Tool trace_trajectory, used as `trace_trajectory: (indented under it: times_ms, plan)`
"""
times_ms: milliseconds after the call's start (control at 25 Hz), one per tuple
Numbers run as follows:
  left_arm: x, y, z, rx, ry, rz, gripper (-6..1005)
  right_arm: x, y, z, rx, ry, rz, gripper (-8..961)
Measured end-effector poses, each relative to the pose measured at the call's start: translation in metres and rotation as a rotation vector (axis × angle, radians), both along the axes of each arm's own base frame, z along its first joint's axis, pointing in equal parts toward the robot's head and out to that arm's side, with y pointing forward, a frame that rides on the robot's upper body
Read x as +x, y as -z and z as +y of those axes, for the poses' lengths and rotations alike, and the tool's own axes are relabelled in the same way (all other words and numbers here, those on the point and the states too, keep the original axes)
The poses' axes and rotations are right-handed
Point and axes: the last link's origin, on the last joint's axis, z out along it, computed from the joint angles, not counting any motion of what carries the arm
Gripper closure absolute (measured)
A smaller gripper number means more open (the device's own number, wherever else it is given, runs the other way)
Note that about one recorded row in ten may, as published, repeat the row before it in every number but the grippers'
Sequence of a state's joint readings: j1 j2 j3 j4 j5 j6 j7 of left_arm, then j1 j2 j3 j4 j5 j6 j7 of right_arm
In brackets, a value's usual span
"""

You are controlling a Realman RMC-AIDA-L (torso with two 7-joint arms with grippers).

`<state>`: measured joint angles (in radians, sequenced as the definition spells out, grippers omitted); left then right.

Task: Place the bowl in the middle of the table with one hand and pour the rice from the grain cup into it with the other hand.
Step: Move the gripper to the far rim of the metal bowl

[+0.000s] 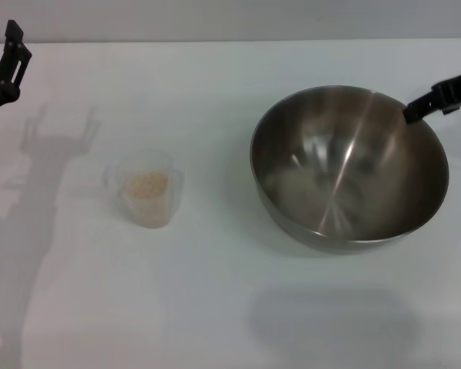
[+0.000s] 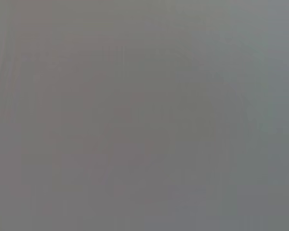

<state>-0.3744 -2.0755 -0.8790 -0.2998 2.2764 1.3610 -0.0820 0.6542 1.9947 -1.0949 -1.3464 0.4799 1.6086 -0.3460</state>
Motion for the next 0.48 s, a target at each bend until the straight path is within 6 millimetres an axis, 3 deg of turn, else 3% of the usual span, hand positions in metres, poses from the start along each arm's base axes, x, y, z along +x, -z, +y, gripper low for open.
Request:
trace_trajectory:
  times_ms: [480]
  plan:
    - [-0.001,-0.001,0.000,0.004,-0.002,0.005,172,0.024,0.031,0.003,-0.089,0.029,0.004,443]
